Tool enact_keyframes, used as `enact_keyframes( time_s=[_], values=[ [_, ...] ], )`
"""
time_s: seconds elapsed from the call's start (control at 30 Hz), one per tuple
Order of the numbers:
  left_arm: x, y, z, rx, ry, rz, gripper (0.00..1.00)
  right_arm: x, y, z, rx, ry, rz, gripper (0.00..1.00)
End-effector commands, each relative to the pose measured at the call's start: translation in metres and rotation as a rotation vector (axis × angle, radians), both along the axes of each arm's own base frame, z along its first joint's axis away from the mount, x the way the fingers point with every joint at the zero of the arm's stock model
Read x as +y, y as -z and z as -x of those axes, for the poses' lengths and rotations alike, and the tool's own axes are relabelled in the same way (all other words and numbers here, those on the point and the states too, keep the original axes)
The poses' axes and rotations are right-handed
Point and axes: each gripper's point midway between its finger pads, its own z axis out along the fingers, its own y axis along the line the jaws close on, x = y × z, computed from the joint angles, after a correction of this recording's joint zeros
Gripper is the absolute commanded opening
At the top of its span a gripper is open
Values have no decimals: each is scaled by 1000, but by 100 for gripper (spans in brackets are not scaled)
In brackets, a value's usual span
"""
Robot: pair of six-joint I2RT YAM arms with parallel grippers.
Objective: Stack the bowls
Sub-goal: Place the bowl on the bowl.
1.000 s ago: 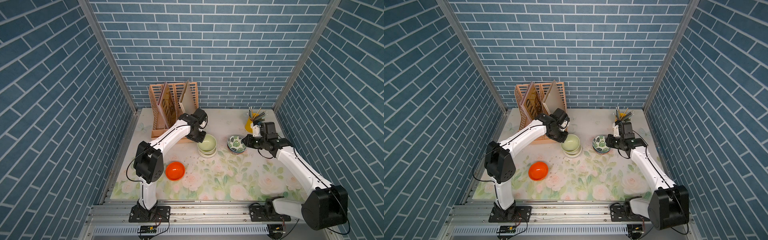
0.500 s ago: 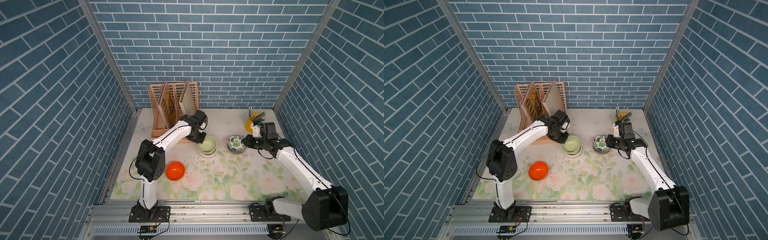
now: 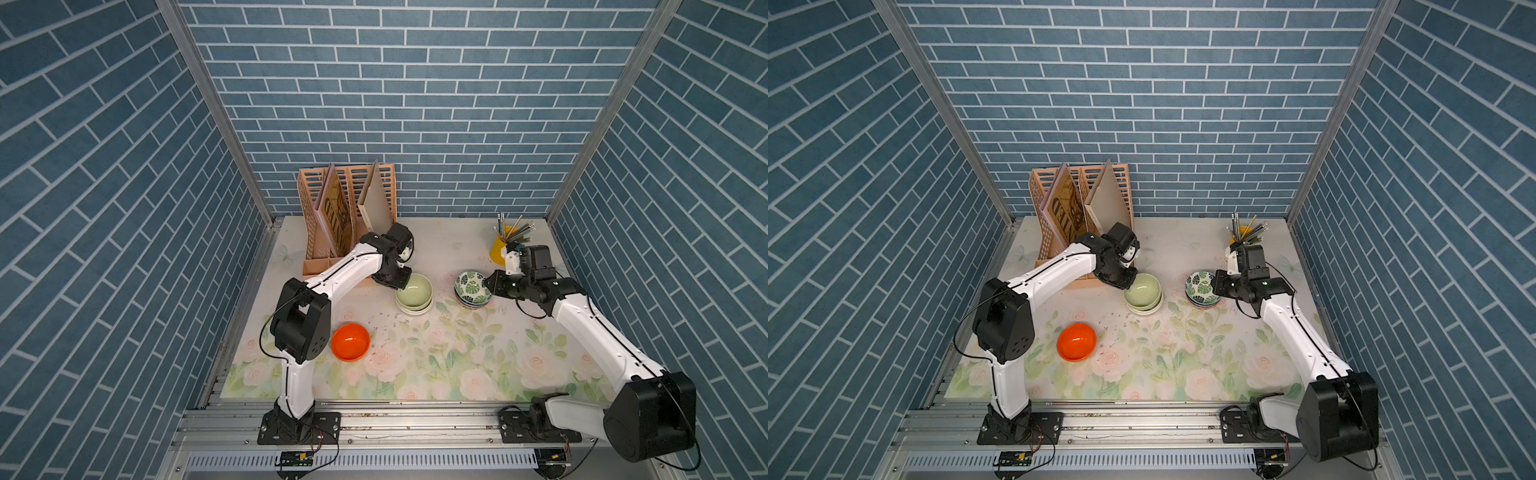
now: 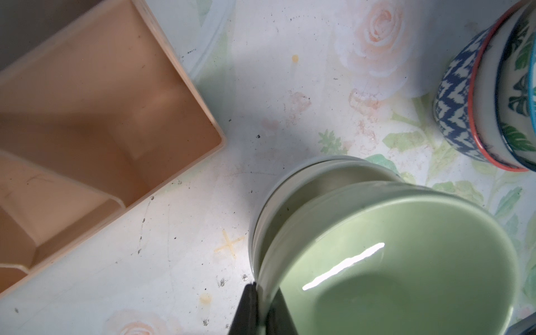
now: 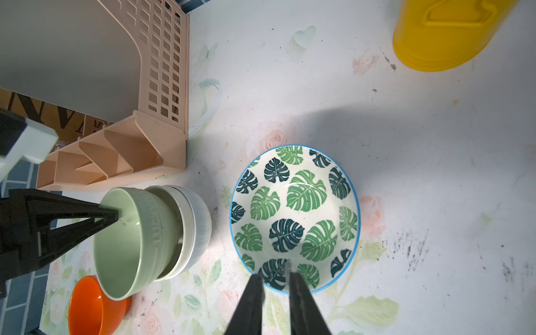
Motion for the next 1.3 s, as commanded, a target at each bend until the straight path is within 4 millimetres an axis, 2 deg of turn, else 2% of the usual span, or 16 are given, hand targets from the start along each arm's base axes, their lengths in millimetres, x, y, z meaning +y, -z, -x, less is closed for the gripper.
enact_keyframes(
  time_s=[0.0, 0.23, 0.43, 1.27],
  values=[
    [2, 8, 4, 32, -1, 4, 0, 1, -1, 0, -14, 1, 5, 21],
    [3, 14, 7, 49, -2, 0, 0, 2, 0, 0, -12, -3, 6, 21],
    [2, 11, 7, 43, -2, 5, 0, 3, 1, 0, -10, -5, 7, 21],
    [0, 21, 4, 58, -8, -1, 0, 2, 6, 0, -5, -1, 14, 22]
  ],
)
